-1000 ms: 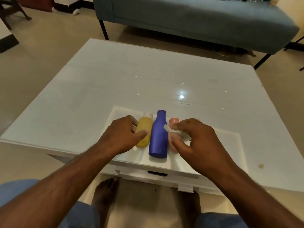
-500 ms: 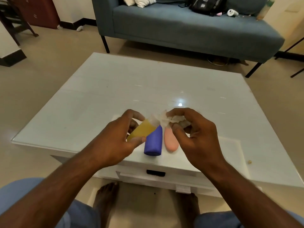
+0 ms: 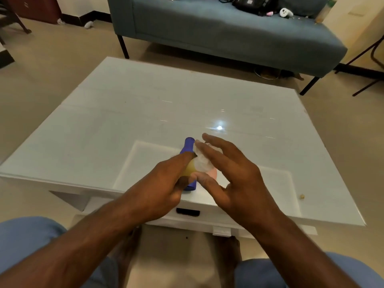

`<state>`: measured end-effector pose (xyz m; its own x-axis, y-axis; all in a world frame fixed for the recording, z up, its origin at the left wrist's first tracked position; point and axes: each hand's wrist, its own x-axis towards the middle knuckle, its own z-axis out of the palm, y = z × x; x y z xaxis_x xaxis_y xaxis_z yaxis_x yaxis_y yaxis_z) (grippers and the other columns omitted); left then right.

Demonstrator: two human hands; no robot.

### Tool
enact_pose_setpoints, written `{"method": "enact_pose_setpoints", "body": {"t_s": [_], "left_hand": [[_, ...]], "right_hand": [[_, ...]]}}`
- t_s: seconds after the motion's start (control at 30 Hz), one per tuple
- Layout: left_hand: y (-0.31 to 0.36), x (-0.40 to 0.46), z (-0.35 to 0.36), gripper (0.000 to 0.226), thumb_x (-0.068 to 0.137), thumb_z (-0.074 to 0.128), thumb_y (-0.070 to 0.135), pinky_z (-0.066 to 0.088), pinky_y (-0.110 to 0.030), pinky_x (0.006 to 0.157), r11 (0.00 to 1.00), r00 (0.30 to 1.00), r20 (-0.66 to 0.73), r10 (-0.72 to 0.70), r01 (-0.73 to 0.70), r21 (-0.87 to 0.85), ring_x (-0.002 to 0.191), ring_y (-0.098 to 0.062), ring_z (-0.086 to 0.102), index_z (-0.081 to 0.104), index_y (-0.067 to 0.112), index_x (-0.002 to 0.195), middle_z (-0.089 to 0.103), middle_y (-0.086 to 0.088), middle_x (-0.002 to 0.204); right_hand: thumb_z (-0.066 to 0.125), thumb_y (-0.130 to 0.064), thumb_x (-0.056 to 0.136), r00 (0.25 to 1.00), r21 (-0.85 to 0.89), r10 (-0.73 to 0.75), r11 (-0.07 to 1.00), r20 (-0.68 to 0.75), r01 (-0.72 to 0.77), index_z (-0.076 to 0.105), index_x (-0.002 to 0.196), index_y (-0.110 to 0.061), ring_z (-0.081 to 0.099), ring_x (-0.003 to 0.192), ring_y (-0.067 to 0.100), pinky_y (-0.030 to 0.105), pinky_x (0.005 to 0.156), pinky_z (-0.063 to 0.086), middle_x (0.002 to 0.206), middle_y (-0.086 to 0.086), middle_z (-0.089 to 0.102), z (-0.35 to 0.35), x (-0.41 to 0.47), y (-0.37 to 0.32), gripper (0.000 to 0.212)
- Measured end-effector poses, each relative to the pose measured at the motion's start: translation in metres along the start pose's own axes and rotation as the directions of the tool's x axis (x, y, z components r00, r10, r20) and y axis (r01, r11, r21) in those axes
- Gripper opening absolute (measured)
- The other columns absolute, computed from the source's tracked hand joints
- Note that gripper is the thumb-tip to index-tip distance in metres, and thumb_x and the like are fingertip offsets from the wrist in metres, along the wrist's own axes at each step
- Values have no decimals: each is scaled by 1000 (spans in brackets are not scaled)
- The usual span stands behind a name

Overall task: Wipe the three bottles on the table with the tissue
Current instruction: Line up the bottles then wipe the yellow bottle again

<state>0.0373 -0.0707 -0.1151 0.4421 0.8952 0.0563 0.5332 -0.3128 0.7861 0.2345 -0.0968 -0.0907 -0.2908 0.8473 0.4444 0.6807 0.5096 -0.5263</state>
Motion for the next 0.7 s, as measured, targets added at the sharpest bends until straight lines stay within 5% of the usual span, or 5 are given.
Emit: {"method": "enact_pose_setpoints", "body": {"t_s": [0.17,0.3,0.4,0.6,0.7], "left_hand": [[0,5,3,40,100,57,21,47,-6,87,1000,1000,-27,2,-3,-27,99,0,62,41,44,129,62,16,113],[-4,9,6,46,101,55,32,57,-22,87,997,998,-6,-58,57,-49,92,-2,69,39,31,144,67,10,114],[-5,8,9,51,100,53,37,55,-21,91,989,990,6,-140,140,-45,89,-2,68,35,30,148,65,10,119],[-6,7,7,42,102,55,30,43,-7,75,988,988,37,-149,148,34,92,-4,63,36,38,139,65,11,107],[-5,8,7,50,101,55,33,44,-10,76,984,983,42,-176,175,30,93,-6,64,31,39,145,64,12,108]], "right_hand": [[85,-6,87,979,-106,-112,990,-171,95,67,139,-6,65,132,19,28,110,53,144,9,66,10,1,3,55],[80,1,88,950,-69,-176,984,-259,164,78,118,-2,71,124,23,32,107,57,129,13,74,12,7,8,31],[75,0,88,949,-74,-194,981,-248,182,82,107,-1,77,108,25,32,96,61,115,14,79,9,12,11,20],[73,-5,97,900,363,313,911,-303,-195,79,116,-13,75,104,11,22,85,62,111,-5,80,-1,21,14,21],[68,-25,96,895,419,397,861,-204,-287,75,125,-21,71,112,7,16,90,59,120,-10,76,-3,20,16,30]]}}
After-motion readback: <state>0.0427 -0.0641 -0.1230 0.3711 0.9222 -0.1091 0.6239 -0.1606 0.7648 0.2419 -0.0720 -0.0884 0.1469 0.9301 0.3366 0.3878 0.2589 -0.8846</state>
